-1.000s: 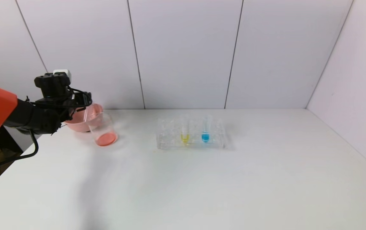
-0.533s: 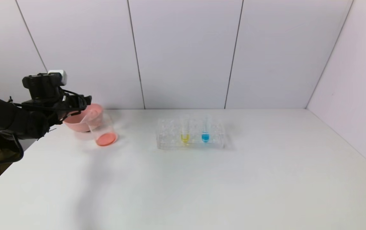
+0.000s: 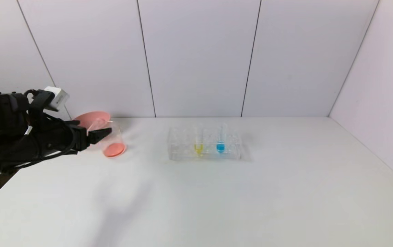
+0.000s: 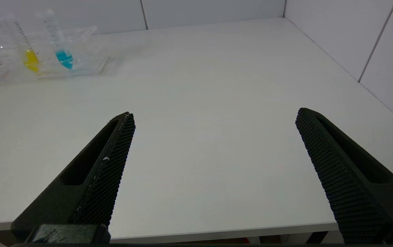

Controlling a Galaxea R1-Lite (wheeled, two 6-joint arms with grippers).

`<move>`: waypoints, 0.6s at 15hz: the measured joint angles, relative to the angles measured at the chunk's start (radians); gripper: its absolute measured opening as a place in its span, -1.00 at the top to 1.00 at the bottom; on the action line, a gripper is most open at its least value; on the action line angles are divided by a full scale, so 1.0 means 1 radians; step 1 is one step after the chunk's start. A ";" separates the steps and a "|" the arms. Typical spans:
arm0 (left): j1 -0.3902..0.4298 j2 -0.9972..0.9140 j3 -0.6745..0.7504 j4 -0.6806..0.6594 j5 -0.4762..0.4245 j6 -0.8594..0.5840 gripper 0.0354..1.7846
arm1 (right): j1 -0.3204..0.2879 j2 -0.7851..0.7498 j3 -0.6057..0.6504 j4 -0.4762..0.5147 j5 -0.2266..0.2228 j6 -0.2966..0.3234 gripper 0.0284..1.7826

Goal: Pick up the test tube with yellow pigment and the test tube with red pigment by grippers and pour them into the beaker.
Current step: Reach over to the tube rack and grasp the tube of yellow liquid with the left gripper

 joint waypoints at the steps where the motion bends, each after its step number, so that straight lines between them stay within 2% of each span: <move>1: -0.057 -0.044 0.045 0.000 -0.018 -0.002 -0.98 | 0.000 0.000 0.000 0.000 0.000 0.000 -0.92; 5: -0.304 -0.135 0.142 -0.001 0.000 -0.016 -0.98 | 0.000 0.000 0.000 0.000 0.000 0.000 -0.92; 7: -0.446 -0.140 0.156 -0.009 0.061 -0.051 -0.98 | 0.000 0.000 0.000 0.000 0.000 0.000 -0.92; 9: -0.585 -0.111 0.152 -0.051 0.165 -0.094 -0.98 | 0.000 0.000 0.000 0.000 0.000 0.000 -0.92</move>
